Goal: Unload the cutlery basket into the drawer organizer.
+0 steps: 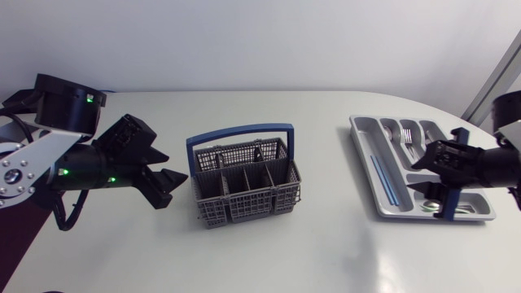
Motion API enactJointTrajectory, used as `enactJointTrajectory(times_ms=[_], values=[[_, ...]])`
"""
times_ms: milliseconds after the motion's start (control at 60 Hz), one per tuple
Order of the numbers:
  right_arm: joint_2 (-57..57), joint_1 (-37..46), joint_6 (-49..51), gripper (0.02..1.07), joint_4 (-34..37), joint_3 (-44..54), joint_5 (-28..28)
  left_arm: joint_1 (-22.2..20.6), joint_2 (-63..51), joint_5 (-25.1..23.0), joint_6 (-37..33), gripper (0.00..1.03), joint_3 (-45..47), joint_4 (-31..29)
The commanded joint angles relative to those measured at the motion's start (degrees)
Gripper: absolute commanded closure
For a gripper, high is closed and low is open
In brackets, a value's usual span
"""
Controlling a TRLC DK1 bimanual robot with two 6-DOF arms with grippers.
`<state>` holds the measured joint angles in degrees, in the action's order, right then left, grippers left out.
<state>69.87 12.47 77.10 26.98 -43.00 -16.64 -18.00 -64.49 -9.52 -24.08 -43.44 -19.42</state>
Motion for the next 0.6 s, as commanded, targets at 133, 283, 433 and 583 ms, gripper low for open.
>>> enactJointTrajectory(times_ms=[133, 283, 433, 583], values=[[1.5, -17.48, -22.52, 0.48, -2.81, 0.2, 2.05, 1.21, -3.98, 0.38, -2.38, 0.27, 3.27, 0.96], [6.16, -26.44, -31.4, 0.61, -7.56, -1.64, 4.52, 2.0, -6.61, 0.91, -4.31, 0.33, 4.33, 1.67], [11.08, -31.45, -36.23, 0.76, -8.79, -4.63, 4.78, 1.74, -9.87, 0.82, -5.28, 0.39, 4.68, 2.37], [15.3, -35.94, -40.1, 0.83, -10.37, -7.09, 5.83, 0.42, -11.62, 0.82, -5.28, 0.39, 4.33, 3.6]])
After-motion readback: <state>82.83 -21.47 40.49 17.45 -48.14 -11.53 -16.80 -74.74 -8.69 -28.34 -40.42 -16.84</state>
